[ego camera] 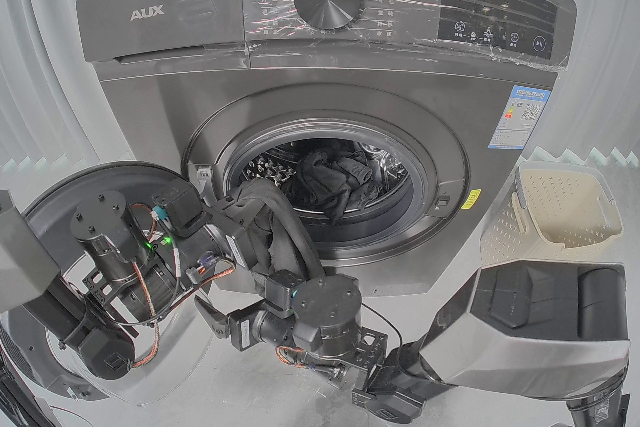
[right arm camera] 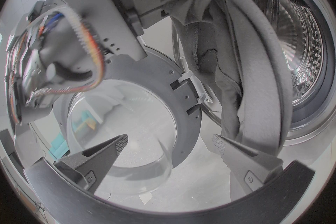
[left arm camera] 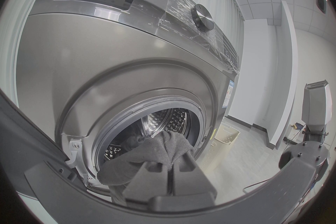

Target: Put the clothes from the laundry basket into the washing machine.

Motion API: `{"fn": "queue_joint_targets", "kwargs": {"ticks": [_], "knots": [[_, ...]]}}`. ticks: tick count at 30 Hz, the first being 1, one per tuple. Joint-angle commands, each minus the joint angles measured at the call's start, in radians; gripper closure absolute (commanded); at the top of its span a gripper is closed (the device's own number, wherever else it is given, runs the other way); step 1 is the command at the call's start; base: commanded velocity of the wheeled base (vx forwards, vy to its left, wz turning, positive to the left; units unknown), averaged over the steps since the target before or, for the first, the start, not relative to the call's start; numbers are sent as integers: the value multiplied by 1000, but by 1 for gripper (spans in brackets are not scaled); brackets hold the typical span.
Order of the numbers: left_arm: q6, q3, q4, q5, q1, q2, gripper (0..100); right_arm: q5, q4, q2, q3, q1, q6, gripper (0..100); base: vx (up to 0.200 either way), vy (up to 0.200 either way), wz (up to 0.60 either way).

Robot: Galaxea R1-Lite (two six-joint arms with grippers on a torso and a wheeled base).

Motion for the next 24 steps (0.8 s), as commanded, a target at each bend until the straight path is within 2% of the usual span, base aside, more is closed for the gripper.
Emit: {"fn": "queue_joint_targets", "kwargs": {"ticks": [1, 7, 10, 17, 24], "knots": [[-1, -1, 0, -1, 0, -3, 100, -7, 42, 43, -91, -22, 13, 0, 0, 0, 0], [-2, -1, 0, -1, 1, -5, 100, -24, 51, 74, -118, -97, 7, 0, 0, 0, 0], [-2, -1, 0, -1, 4, -5, 100, -49, 48, 69, -105, -139, 2, 0, 0, 0, 0], [-2, -1, 0, -1, 18, -3, 100, -64, 35, -6, 14, -168, -1, 0, 0, 0, 0], [-1, -1, 0, -1, 18, -9, 100, -69, -10, -32, 66, -231, -57, 0, 0, 0, 0]]}}
